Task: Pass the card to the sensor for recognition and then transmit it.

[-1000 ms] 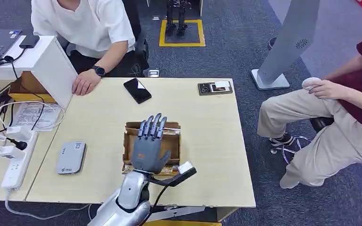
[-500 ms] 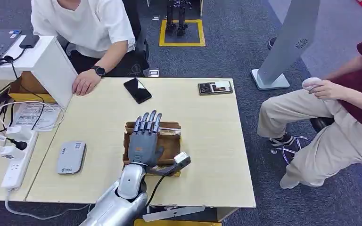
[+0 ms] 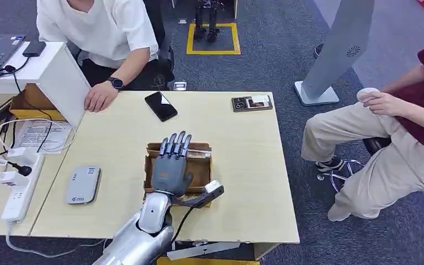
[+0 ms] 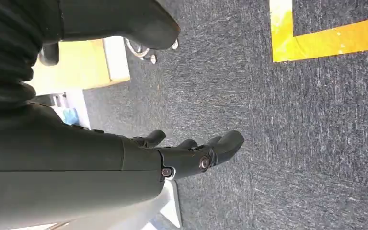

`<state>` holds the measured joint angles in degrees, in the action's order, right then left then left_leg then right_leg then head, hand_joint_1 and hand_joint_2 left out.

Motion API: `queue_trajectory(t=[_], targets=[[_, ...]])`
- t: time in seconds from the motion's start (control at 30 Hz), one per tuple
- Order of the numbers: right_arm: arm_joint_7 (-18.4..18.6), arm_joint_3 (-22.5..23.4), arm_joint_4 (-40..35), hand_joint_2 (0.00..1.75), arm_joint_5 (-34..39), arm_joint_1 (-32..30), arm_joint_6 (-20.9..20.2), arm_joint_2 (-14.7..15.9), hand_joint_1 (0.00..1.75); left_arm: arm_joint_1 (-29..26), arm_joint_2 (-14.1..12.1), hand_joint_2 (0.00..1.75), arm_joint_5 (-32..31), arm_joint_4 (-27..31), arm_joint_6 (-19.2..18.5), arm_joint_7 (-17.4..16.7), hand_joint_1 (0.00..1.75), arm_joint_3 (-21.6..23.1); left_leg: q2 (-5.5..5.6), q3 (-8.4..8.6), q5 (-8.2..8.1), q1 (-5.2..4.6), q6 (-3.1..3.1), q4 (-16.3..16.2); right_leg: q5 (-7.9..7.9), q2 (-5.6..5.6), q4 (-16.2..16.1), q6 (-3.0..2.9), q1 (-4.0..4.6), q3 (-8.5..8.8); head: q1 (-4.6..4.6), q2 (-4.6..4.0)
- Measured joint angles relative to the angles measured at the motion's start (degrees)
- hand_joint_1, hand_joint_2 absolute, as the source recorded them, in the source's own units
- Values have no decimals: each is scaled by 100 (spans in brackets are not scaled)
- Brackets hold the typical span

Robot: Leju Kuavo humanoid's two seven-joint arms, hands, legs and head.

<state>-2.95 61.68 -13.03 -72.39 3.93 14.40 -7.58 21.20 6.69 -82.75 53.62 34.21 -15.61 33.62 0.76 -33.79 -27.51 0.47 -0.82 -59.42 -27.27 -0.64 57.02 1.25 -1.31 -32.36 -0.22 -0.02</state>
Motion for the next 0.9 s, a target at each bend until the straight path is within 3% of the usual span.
queue_trajectory(t=[0.23, 0.27, 0.3, 0.47, 0.9], targets=[[0, -2, 2, 175, 0, 1, 0, 0, 0, 12, 0, 175, 4, -33, 2, 2, 0, -2, 0, 0, 0, 0, 0, 0, 0, 0, 0, 0, 0, 0, 0, 0], [0, -2, 2, 175, 0, 1, 0, 0, 0, 12, 0, 175, 4, -33, 2, 2, 37, -2, 0, 0, 0, 0, 0, 0, 0, 0, 0, 0, 0, 0, 0, 0], [0, -2, 2, 175, 0, 1, 0, 0, 0, 15, 0, 175, 9, -35, 2, 18, 175, -2, 0, 0, 0, 0, 0, 0, 0, 0, 0, 0, 0, 0, 0, 0], [-24, -4, 7, 175, 0, 1, 0, 0, 0, 22, 0, 175, 249, -81, 183, 371, 175, -4, 0, 0, 0, 0, 0, 0, 0, 0, 0, 0, 0, 0, 0, 0], [-33, -15, 24, 175, -13, 4, 9, 0, 0, 53, 2, 175, 487, -79, 544, 772, 175, -18, 0, 0, 0, 0, 0, 0, 0, 0, 0, 0, 0, 0, 0, 0]])
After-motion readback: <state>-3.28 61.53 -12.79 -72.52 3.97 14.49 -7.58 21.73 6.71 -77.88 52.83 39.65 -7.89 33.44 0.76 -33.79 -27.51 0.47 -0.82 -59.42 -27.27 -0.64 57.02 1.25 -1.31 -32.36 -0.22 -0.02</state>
